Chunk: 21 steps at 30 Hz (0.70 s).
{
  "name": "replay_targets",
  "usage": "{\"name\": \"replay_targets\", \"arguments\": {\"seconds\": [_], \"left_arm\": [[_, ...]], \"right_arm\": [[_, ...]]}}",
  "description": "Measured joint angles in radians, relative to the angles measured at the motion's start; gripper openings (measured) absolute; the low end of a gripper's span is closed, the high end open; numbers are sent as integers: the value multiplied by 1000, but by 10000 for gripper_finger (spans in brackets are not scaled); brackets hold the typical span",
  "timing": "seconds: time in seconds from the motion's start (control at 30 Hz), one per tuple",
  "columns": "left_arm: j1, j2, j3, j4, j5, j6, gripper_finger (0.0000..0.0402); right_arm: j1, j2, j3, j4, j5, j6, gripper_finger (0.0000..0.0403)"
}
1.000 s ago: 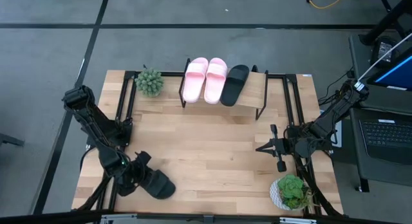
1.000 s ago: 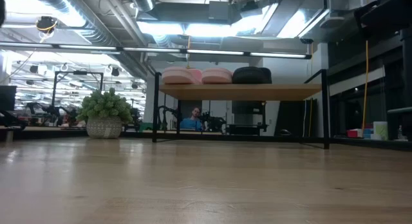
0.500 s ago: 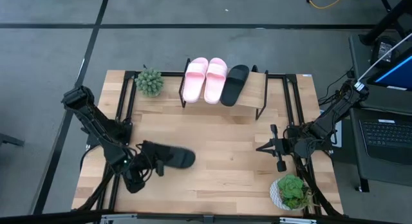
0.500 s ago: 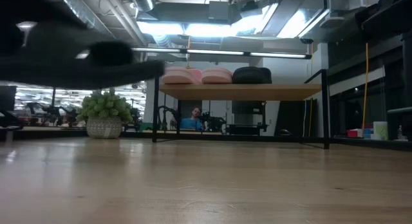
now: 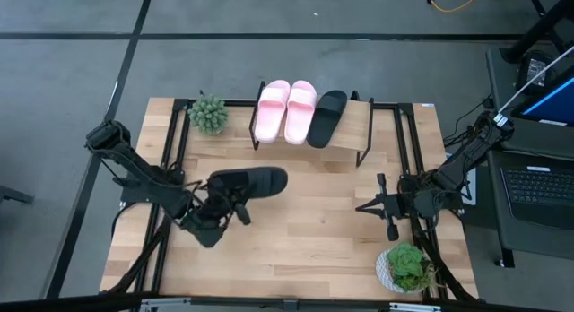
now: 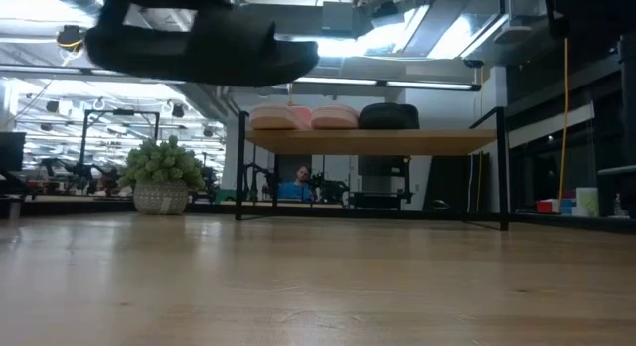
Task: Pick and place slides into the shelf
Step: Put the black slipper on the shelf
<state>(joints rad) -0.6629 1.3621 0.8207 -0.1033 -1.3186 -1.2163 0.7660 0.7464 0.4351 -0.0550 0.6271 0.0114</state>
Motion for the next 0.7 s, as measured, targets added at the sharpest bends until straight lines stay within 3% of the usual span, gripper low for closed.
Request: {"name": "replay_targets", "arguments": {"seconds": [0.33,0.7], "left_arm": [[140,0,0,395,9,464,0],[279,0,0,621,255,664,0]], "right_arm": [[-33,26,0,128,19,-71,10],[-97,127,0,369,19,-252,10]]}}
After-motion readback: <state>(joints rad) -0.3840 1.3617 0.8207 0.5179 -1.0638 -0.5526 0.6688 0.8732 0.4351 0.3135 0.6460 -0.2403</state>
